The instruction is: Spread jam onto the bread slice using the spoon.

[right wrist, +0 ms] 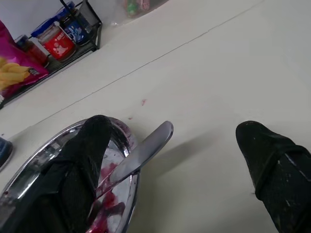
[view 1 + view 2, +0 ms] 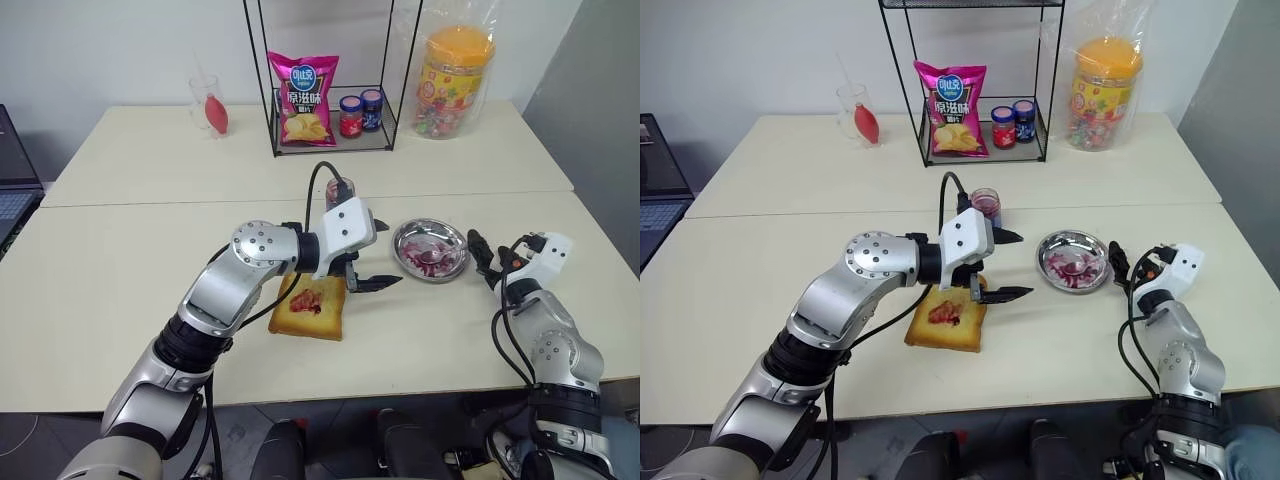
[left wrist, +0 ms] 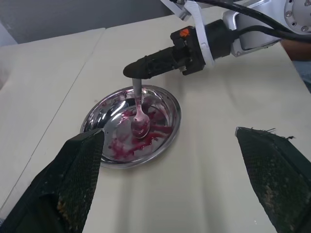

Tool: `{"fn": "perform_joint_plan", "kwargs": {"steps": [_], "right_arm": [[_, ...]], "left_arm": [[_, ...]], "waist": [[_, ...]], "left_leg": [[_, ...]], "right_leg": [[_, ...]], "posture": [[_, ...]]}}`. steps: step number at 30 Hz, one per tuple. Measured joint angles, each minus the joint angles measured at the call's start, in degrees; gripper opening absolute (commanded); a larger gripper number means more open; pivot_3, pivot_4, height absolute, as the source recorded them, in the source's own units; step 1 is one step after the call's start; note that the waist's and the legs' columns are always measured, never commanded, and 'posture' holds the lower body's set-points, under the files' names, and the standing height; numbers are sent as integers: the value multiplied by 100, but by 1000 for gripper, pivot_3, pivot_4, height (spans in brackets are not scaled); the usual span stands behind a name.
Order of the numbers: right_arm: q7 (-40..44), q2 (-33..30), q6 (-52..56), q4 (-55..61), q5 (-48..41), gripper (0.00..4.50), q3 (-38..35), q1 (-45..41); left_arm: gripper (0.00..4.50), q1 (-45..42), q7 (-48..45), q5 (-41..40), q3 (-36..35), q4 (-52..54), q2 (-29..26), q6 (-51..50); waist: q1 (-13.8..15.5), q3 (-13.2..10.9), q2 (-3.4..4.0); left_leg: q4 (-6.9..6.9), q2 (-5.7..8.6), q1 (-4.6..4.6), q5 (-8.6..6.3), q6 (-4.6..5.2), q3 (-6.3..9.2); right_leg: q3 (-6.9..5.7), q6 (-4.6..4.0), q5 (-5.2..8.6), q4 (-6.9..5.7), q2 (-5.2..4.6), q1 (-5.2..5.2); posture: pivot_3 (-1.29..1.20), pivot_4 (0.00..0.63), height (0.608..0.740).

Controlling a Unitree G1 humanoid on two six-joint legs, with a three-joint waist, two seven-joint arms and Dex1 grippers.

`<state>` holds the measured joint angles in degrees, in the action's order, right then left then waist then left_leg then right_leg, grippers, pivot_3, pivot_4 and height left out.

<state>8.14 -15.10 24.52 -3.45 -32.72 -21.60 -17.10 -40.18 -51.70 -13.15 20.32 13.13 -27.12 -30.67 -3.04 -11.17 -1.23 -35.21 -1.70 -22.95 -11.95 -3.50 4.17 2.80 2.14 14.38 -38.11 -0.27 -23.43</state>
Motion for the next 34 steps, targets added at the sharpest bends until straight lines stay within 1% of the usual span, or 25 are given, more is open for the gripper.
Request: {"fn": "perform_joint_plan", "kwargs": {"steps": [3, 5, 7, 9, 12, 13, 15, 17, 18, 21, 22, 23, 25, 26, 29, 34], "right_arm": [[-26, -26, -234, 304, 5, 4445, -111, -2], [66, -182, -287, 752, 5, 4445, -90, 6], [177, -309, -267, 1087, 1, 4445, -34, 59], [387, -576, -117, 1581, -23, 4445, 93, 211], [706, -866, 130, 1992, -147, 4445, 246, 349], [932, -1051, 252, 2164, -233, 4445, 365, 452], [1542, -1639, 550, 2559, -397, 4445, 583, 730], [2071, -2146, 675, 2755, -432, 4445, 718, 882], [2622, -2732, 774, 2973, -469, 4445, 829, 1104], [3391, -3297, 970, 3081, -666, 4445, 821, 1305], [3534, -3372, 977, 3091, -686, 4445, 828, 1345], [3764, -3503, 980, 3097, -685, 4445, 834, 1406], [4218, -3870, 976, 3075, -681, 4445, 826, 1567], [4424, -3983, 976, 3036, -679, 4445, 826, 1609], [4722, -4009, 840, 2897, -622, 4445, 832, 1582], [4835, -3994, 611, 2670, -411, 4445, 850, 1453]], "left_arm": [[4500, 24, 145, 16, -166, -30, 27, 153], [4500, 136, 359, 80, -434, -12, -6, 388], [4500, 324, 396, 102, -598, 23, -194, 438], [4500, 747, 356, 45, -925, 115, -593, 316], [4500, 1154, 279, -77, -1358, 234, -1011, 190], [4500, 1319, 237, -94, -1518, 320, -1209, 215], [4500, 1802, 212, -75, -2001, 376, -1670, 265], [4500, 2249, 104, -131, -2466, 459, -1907, 318], [4500, 2751, -14, -273, -2864, 639, -2076, 353], [4500, 3304, -170, -456, -3349, 784, -2223, 303], [4500, 3392, -175, -496, -3424, 849, -2248, 242], [4500, 3576, -188, -513, -3550, 936, -2306, 209], [4500, 4028, -227, -522, -3826, 990, -2428, 205], [4500, 4167, -260, -521, -3938, 971, -2447, 202], [4500, 4358, -298, -530, -4077, 975, -2455, 303], [4500, 4435, -306, -592, -4097, 960, -2438, 480]], "waist": [[-2, -1, 1], [-7, 0, 2], [-22, 3, 7], [-38, 3, 9], [-15, 3, 9], [-12, 3, 9], [-7, 3, 9], [3, 3, 8], [7, 1, 11], [31, 2, -1], [39, 3, -3], [58, 3, -5], [78, 3, -4], [89, 3, -8], [118, 2, -11], [120, 1, -12]], "left_leg": [[0, 0, 0, 0, 0, -1], [1, -1, 2, 0, 0, 0], [3, -2, 5, 0, 0, -1], [7, -3, 6, 0, 0, 0], [4, -4, 2, 0, 0, 2], [4, -3, 3, 0, 0, 1], [5, -3, 3, -1, 0, 0], [4, -4, 2, -1, 0, 0], [8, 0, 4, -1, 0, -6], [4, -2, 5, -1, 0, -2], [2, -3, 7, -1, 0, -2], [-2, -3, 8, -1, 0, -1], [-4, 2, 13, -1, 0, -7], [-7, 0, 13, -1, 0, -6], [-21, 0, 9, -2, -2, -6], [-27, 1, 3, -3, -3, -8]], "right_leg": [[2, 0, 0, 1, 0, 0], [2, 0, 0, 0, 0, 0], [3, -1, 1, -1, 0, 0], [2, -2, 2, -1, 2, -1], [-1, -3, 2, 2, 1, 0], [1, -3, 2, 3, 0, 2], [1, -4, 3, 8, -1, 2], [-3, -4, 4, 12, -2, 3], [1, -6, 6, 14, -10, 3], [-7, -8, 8, 13, -10, 6], [-8, -9, 8, 13, -10, 9], [-8, -27, 19, 13, -10, 12], [-3, -36, 24, 13, -15, 15], [-6, -36, 24, 14, -15, 16], [-7, -36, 24, 14, -15, 16], [-6, -35, 23, 15, -17, 15]], "posture": [[0, 150, 740], [0, 150, 740], [0, 150, 740], [0, 150, 740], [0, 150, 740], [0, 150, 740], [0, 150, 740], [0, 150, 740], [0, 150, 740], [0, 150, 740], [0, 150, 740], [0, 150, 740], [0, 150, 740], [0, 150, 740], [0, 150, 740], [0, 150, 740]]}}
